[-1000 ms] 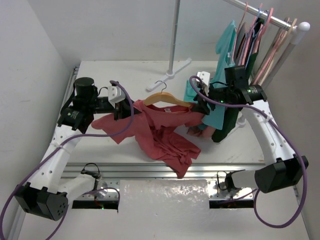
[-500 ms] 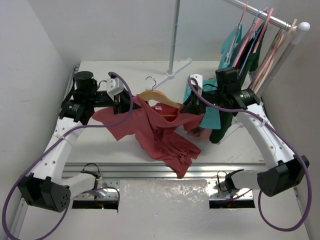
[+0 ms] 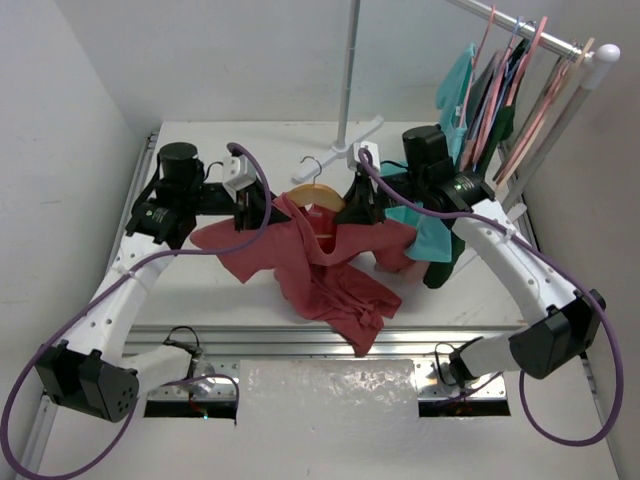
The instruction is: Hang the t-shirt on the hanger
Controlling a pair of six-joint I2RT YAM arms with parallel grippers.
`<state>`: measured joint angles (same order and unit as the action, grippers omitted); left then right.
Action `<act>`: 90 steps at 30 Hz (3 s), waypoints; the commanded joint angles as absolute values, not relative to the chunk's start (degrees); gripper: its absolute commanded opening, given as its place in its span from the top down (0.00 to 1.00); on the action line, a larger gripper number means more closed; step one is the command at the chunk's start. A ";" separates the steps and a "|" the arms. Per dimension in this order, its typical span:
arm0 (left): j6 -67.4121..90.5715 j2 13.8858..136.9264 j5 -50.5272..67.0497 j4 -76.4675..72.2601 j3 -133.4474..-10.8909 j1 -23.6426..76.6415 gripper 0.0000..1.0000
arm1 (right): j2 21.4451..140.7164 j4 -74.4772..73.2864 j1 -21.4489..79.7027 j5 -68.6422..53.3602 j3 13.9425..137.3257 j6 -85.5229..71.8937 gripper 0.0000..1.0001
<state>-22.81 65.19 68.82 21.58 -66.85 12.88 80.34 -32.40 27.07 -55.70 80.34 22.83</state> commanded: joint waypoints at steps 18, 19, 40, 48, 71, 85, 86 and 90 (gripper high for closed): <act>-14.94 62.05 34.46 17.23 -70.41 10.64 0.25 | 70.67 3.25 7.48 -62.22 71.20 0.18 1.00; -14.42 61.53 35.06 16.10 -69.62 10.63 0.25 | 70.66 3.51 7.47 -62.57 71.10 -1.22 1.00; -13.71 77.33 49.91 17.56 -93.59 23.82 0.05 | 66.01 19.16 8.79 -62.57 63.11 -14.06 1.00; -16.00 87.01 59.60 22.85 -101.16 24.43 0.21 | 65.57 21.44 8.96 -67.15 62.93 -15.99 1.00; -8.45 81.91 59.66 14.59 -104.14 20.14 1.00 | 62.31 0.19 9.23 -52.65 66.17 2.18 0.01; -1.94 82.00 69.43 9.76 -105.65 14.41 1.00 | 66.36 1.67 9.23 -57.65 72.85 -1.56 0.12; -1.93 82.18 69.61 9.67 -105.47 14.41 1.00 | 66.36 1.84 9.23 -57.22 73.82 -3.32 0.02; -1.76 82.53 72.06 7.13 -102.66 14.68 1.00 | 66.62 0.88 10.28 -53.62 79.53 -2.73 0.01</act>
